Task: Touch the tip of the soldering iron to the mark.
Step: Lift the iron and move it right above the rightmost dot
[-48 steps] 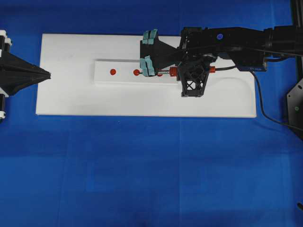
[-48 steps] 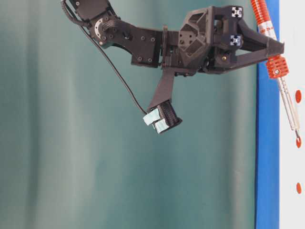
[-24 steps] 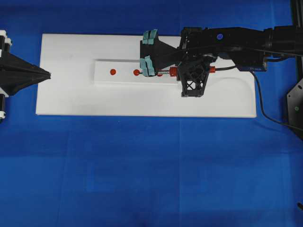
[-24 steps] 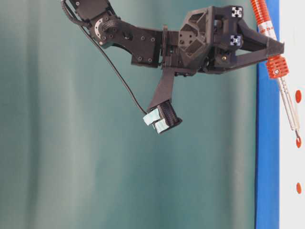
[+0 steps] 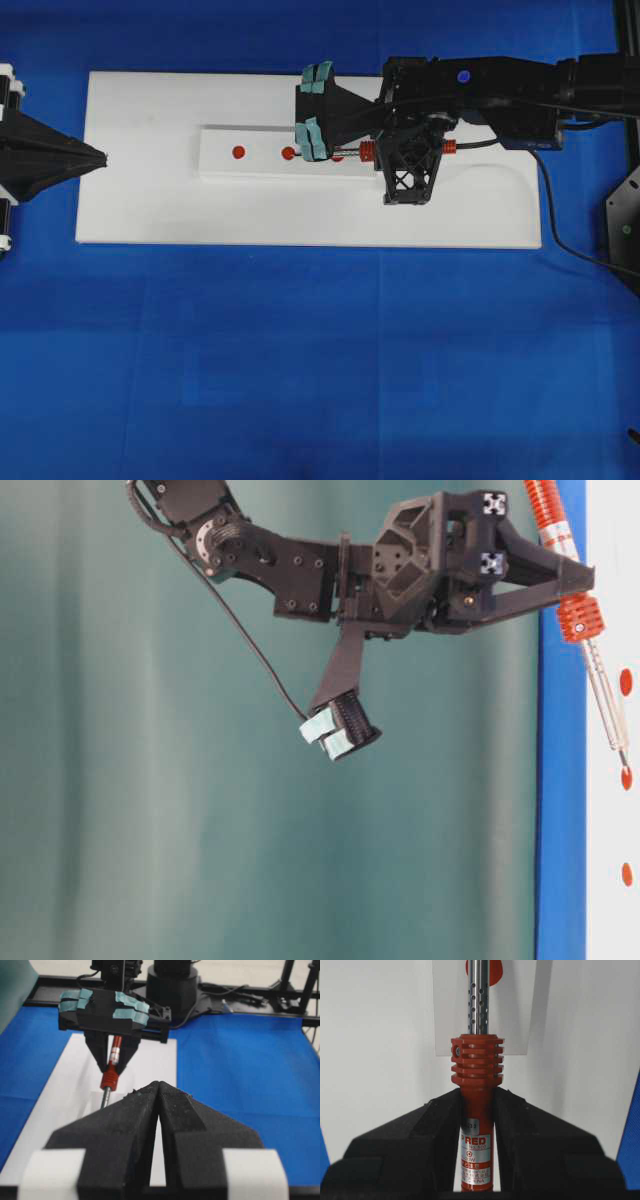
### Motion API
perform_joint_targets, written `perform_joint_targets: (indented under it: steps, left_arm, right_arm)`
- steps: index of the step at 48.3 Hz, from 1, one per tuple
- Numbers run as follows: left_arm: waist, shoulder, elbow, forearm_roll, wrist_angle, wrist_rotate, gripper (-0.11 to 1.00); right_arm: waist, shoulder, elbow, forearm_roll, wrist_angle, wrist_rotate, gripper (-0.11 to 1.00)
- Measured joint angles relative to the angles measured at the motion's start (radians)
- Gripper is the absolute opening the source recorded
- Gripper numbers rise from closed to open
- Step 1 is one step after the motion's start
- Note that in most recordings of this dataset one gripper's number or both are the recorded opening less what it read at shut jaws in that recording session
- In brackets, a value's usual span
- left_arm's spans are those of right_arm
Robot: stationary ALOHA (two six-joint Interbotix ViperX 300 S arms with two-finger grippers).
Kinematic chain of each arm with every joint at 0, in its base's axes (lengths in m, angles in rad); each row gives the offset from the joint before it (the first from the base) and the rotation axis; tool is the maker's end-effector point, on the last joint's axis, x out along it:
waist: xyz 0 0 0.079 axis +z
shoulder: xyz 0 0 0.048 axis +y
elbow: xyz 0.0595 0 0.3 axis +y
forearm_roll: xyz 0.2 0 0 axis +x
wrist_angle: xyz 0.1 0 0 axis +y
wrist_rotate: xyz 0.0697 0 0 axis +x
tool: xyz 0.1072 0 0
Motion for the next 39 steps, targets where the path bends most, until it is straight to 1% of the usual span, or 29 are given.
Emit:
perform_joint_targets:
  steps: [7,17,27,39]
  left_arm:
    - [0.000,0.000,0.000,0.000,0.000,0.000,0.00]
    - [0.000,-0.002,0.000,0.000,0.000,0.000,0.00]
    - [0.000,-0.002,0.000,0.000,0.000,0.000,0.00]
    - [0.000,-0.002,0.000,0.000,0.000,0.000,0.00]
  right_arm:
    - [0.000,-0.025,-0.034,-0.006,0.055,0.002,0.06]
    - [0.000,-0.100,-0.107,-0.048,0.156,0.002,0.06]
    - [0.000,-0.158,-0.187,-0.075,0.256,0.002,0.06]
    - [0.002,-0.172,-0.215,-0.087,0.293,0.002,0.06]
